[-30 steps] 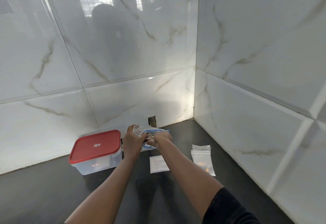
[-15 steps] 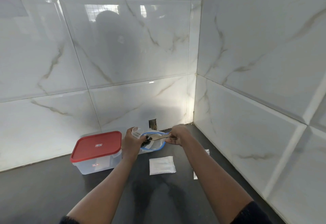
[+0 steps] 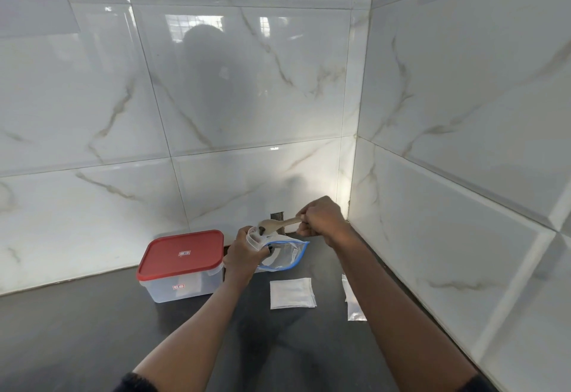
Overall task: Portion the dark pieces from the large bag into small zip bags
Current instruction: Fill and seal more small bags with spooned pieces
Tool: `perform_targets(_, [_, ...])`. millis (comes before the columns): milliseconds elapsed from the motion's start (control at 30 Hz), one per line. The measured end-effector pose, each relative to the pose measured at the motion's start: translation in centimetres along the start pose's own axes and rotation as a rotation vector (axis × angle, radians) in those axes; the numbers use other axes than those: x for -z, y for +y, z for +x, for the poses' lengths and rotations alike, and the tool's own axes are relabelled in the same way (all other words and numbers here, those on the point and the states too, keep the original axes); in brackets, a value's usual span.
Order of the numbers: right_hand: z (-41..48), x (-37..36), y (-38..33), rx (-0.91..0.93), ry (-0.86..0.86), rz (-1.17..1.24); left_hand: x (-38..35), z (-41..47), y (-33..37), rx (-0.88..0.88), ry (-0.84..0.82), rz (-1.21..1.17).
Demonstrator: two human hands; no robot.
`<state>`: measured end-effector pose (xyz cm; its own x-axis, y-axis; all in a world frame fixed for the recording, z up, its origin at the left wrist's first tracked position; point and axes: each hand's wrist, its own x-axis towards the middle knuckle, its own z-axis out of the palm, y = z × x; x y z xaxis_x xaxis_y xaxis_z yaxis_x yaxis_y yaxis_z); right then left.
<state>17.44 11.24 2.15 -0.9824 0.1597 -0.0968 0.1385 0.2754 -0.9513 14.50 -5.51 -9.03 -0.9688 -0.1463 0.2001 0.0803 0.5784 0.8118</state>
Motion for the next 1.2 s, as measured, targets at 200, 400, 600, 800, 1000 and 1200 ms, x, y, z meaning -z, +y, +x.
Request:
perform_targets(200, [-1.0,-2.4,0.4,0.284,-0.017,-0.411,0.0,0.0,-0.3,0.017,0.004,-0.035])
perform_targets(400, [-1.1,-2.7,0.6,0.449,-0.019,-0.65,0.0,0.2,-0.5,0.016,0.007,-0.044])
perform_targets(600, [-0.9,-2.1,0.4,0.425,0.077,-0.675,0.0,0.3,-0.7,0.008,-0.006,-0.056])
perform_targets(800, [-0.6,-1.9,1.8,0.135,0.111,-0.712,0.5,0.3,-0.9,-0.006,0.031,-0.092])
perform_targets(1000, [-0.1,-6.8,5.1,0.102,-0.028,-0.732,1.1,-0.2,-1.2,-0.028,0.023,-0.082])
perform_targets(1200, [1.1,-10.2,6.7,0.074,-0.11,-0.734,1.8,-0.5,-1.2,-0.06,0.037,-0.059])
